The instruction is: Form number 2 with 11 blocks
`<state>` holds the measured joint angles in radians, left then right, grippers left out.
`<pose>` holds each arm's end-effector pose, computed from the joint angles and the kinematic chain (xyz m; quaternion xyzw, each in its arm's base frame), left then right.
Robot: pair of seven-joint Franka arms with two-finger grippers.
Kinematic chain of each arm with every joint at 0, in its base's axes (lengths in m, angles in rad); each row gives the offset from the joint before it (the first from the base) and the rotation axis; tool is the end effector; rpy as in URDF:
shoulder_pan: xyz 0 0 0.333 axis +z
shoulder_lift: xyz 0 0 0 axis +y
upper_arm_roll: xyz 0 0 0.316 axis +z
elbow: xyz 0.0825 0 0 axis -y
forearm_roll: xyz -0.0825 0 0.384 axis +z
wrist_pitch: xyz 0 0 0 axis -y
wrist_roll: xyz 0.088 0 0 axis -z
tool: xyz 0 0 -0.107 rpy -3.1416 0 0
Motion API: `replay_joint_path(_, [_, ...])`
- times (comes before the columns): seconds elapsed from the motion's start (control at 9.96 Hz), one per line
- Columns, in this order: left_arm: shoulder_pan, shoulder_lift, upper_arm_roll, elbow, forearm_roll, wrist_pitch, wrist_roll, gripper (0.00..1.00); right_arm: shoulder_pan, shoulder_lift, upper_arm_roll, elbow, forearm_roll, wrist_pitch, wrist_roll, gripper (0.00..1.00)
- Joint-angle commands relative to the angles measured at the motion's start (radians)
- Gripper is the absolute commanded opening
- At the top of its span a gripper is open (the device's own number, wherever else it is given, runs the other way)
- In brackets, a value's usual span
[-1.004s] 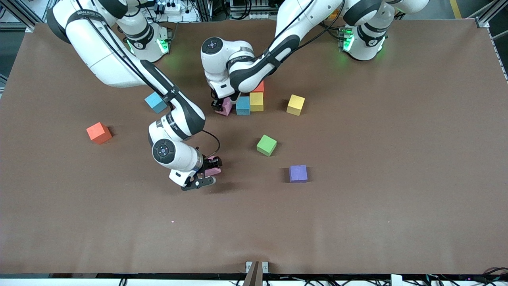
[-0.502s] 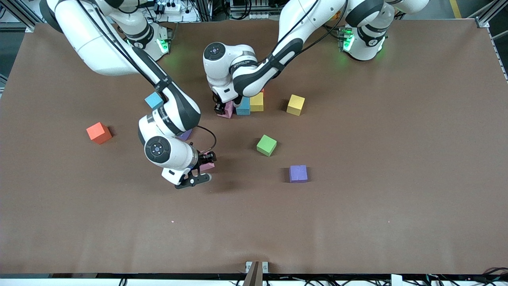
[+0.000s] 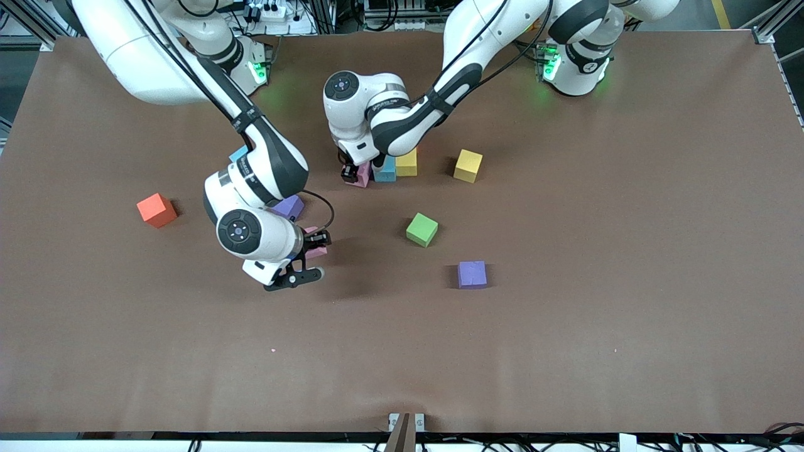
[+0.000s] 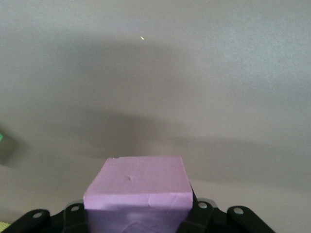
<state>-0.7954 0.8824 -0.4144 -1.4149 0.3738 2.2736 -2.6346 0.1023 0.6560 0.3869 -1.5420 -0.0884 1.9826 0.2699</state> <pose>0.3240 -0.6565 0.2044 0.7851 0.6186 -0.0208 0.0235 0.6223 0.2822 0.2767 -0.9880 -0.1031 0.1069 0.0434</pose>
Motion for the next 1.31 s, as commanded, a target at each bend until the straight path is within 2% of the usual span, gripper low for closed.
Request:
replay_joint_path(0.0, [-0.002,-0.005,0.002,0.007,-0.053,-0.016,-0.008,0.22,-0.01,-0.023,0.009,-0.049,0.013,0.016,0.017,0.46])
replay_joint_path(0.6, [0.018,-0.005,0.002,0.004,-0.065,-0.022,-0.047,0.22,-0.007,-0.027,0.01,-0.064,0.013,0.021,0.025,0.46])
replay_joint_path(0.8, [0.016,-0.003,0.002,0.004,-0.068,-0.022,-0.048,0.25,-0.007,-0.03,0.01,-0.073,0.013,0.033,0.026,0.46])
replay_joint_path(1.0, [0.01,-0.002,0.002,0.004,-0.087,-0.023,-0.048,0.25,-0.009,-0.061,0.01,-0.14,0.013,0.109,0.025,0.46])
replay_joint_path(1.21, [0.008,0.0,0.002,0.002,-0.093,-0.023,-0.048,0.25,-0.013,-0.081,0.01,-0.165,0.013,0.117,0.025,0.46])
